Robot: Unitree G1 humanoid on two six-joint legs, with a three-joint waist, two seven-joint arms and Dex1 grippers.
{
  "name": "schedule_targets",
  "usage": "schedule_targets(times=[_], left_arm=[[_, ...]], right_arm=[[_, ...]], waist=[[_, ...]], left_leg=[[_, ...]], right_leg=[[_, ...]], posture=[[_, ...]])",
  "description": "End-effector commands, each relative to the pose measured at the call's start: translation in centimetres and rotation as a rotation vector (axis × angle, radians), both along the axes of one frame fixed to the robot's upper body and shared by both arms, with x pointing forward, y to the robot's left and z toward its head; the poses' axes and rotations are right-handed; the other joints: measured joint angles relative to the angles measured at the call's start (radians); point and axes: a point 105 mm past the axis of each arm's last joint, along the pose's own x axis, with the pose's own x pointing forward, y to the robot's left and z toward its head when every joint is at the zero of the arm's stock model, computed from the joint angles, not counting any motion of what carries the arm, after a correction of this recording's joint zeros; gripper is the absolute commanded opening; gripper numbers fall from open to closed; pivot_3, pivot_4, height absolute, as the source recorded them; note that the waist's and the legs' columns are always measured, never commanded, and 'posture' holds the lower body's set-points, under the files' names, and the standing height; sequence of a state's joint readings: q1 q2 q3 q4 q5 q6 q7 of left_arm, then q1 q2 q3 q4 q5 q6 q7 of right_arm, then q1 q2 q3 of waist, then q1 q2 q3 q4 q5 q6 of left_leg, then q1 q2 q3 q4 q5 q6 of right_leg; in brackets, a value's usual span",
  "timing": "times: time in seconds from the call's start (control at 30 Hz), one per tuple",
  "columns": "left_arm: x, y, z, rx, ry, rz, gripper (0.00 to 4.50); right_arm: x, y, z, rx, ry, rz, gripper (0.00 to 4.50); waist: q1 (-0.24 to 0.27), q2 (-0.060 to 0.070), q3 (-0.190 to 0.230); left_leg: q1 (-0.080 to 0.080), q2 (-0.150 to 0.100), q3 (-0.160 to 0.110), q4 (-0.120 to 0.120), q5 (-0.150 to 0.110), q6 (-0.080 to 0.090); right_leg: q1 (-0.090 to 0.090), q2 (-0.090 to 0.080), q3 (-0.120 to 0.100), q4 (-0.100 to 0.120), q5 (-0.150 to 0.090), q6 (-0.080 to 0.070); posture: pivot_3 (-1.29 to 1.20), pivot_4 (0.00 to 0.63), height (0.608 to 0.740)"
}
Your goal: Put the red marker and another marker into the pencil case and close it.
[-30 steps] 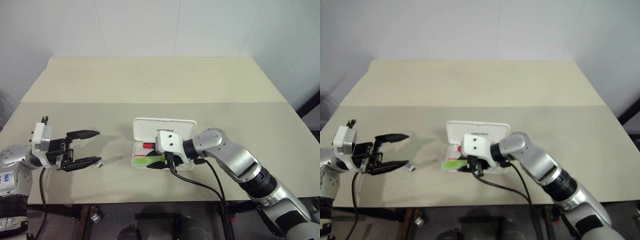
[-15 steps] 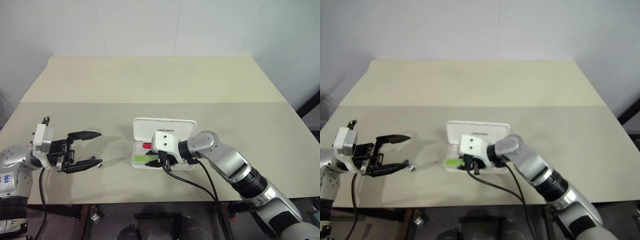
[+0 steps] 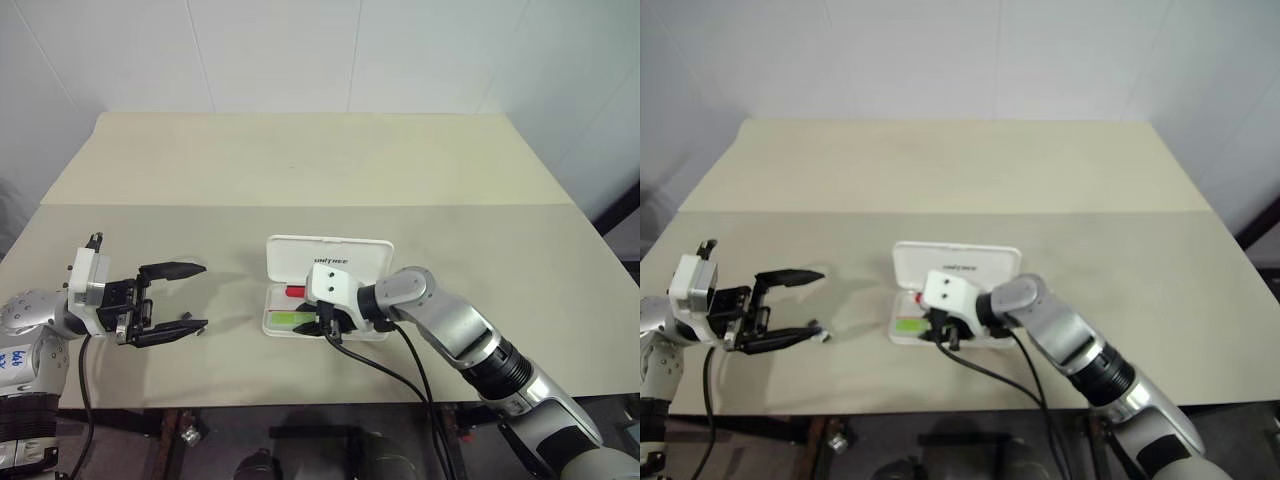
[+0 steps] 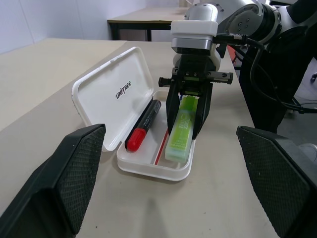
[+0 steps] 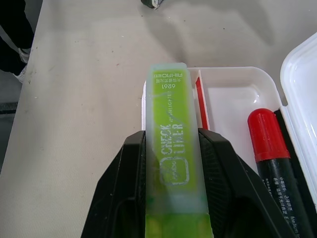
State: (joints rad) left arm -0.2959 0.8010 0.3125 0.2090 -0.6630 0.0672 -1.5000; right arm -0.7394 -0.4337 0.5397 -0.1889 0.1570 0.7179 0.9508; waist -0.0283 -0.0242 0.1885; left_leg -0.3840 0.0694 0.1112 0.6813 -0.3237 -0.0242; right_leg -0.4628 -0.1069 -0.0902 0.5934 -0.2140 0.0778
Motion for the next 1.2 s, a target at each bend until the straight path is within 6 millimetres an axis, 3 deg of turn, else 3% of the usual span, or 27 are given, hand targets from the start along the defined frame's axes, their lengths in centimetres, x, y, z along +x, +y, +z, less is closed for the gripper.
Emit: schedule_targets(times=[0.03, 0.13, 0.47, 0.6, 0.77, 1.03, 1.2], left_arm=[[-0.5, -0.1, 0.4, 0.009, -0.03, -0.022, 4.5], [-0.5, -0.1, 0.4, 0.008, -0.032, -0.021, 4.5], [-0.6, -0.2, 0.5, 0.004, -0.036, -0.015, 4.5], [-0.8, -0.3, 0.5, 0.002, -0.039, -0.013, 4.5], [-1.4, -0.8, 0.4, 0.0, -0.059, 0.028, 4.5], [-1.4, -2.6, -0.4, -0.092, -0.071, 0.35, 4.5], [-1.2, -4.6, -0.1, -0.22, -0.058, 0.566, 4.5]], right_arm=[[0.0, 0.2, 1.0, 0.045, -0.028, 0.007, 1.12], [0.0, 0.3, 1.0, 0.045, -0.031, 0.009, 1.12], [-0.2, 0.2, 1.5, 0.061, -0.046, 0.021, 4.47], [0.0, 0.0, 2.2, 0.079, -0.055, 0.02, 4.47], [-1.1, -1.1, 4.6, 0.185, -0.037, 0.101, 4.47], [-1.3, -6.1, 7.2, 0.325, 0.049, 0.151, 4.47], [0.2, -9.4, 6.9, 0.336, 0.04, 0.125, 4.47]], waist=[[0.0, 0.0, 0.0], [0.0, 0.0, 0.0], [0.0, 0.0, 0.0], [0.0, 0.0, 0.0], [0.0, 0.0, 0.0], [0.002, 0.0, 0.0], [0.003, -0.001, 0.0]], left_leg=[[0.0, 0.0, 0.0, 0.0, 0.0, 0.0], [0.0, 0.0, 0.0, 0.0, 0.0, 0.0], [0.0, 0.0, 0.0, 0.0, 0.0, 0.0], [0.0, 0.0, 0.0, 0.0, 0.0, 0.0], [0.0, 0.0, 0.0, 0.0, 0.0, 0.0], [-0.001, 0.0, 0.0, 0.0, -0.002, 0.004], [0.001, 0.0, -0.001, 0.001, -0.002, 0.004]], right_leg=[[0.0, 0.0, 0.0, 0.0, 0.0, 0.0], [0.0, 0.0, 0.0, 0.0, 0.0, 0.0], [0.0, 0.0, 0.0, 0.0, 0.0, 0.0], [0.0, 0.0, 0.0, 0.0, 0.0, 0.0], [0.0, 0.0, 0.0, -0.001, 0.0, 0.0], [0.0, 0.0, 0.0, -0.002, 0.001, 0.002], [0.002, 0.0, 0.001, -0.001, 0.001, 0.002]], posture=[[0.0, 0.15, 0.74], [0.0, 0.15, 0.74], [0.0, 0.15, 0.74], [0.0, 0.15, 0.74], [0.0, 0.15, 0.74], [0.0, 0.15, 0.74], [0.0, 0.15, 0.74]])
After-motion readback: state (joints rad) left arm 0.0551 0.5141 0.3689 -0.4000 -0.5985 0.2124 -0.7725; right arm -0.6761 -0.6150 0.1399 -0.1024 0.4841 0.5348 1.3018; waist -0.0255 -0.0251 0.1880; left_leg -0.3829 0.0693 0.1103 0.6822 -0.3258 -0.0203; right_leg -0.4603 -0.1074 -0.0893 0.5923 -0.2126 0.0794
